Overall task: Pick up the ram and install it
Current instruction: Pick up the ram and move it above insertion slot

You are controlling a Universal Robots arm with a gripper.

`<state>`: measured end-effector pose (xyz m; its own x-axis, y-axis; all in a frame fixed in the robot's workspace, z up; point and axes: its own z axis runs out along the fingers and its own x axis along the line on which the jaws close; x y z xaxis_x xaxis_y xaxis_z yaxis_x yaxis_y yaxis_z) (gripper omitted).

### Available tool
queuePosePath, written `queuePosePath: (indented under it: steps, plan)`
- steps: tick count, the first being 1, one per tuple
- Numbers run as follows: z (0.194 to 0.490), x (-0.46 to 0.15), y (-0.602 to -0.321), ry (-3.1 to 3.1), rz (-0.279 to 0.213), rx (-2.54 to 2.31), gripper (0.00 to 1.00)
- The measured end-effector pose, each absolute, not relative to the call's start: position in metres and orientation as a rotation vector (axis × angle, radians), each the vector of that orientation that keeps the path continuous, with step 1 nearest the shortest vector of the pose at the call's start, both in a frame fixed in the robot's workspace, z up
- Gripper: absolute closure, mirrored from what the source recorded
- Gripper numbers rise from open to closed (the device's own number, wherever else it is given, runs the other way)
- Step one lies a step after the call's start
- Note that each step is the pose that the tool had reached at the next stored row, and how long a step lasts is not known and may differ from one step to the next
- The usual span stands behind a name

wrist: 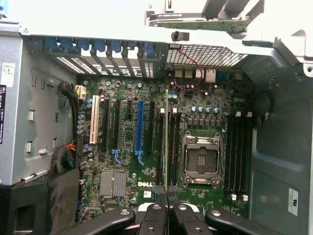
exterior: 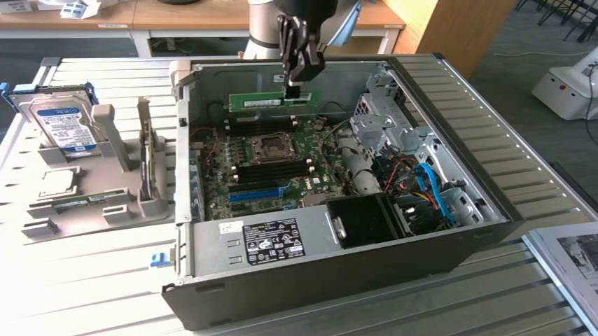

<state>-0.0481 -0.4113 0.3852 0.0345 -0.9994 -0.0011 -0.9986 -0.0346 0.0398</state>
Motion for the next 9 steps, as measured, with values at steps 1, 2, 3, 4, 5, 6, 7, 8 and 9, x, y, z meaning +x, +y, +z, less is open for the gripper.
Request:
queuePosePath:
  steps: [1, 2, 3, 4, 5, 6, 7, 8, 9]
  plan:
    - [0.3846, -0.0481, -0.4114, -2.163, -0.044, 2.239, 0.89]
    - [0.3839, -0.0481, -0.4114, -2.163, -0.044, 2.239, 0.89]
    - [0.3831, -0.0481, -0.4114, -2.163, -0.044, 2.239, 0.89]
    - [0.3821, -0.0481, -0.4114, -2.163, -0.044, 2.239, 0.89]
    - [0.3811, -0.0481, -0.4114, -2.163, -0.044, 2.239, 0.89]
    - [0.3800, -0.0481, -0.4114, -2.163, -0.044, 2.239, 0.89]
    - [0.3790, -0.0481, -0.4114, -2.163, -0.044, 2.239, 0.89]
    - [0.3779, -0.0481, -0.4114, -2.163, -0.044, 2.239, 0.89]
    - [0.3768, -0.0481, -0.4114, -2.163, -0.044, 2.239, 0.89]
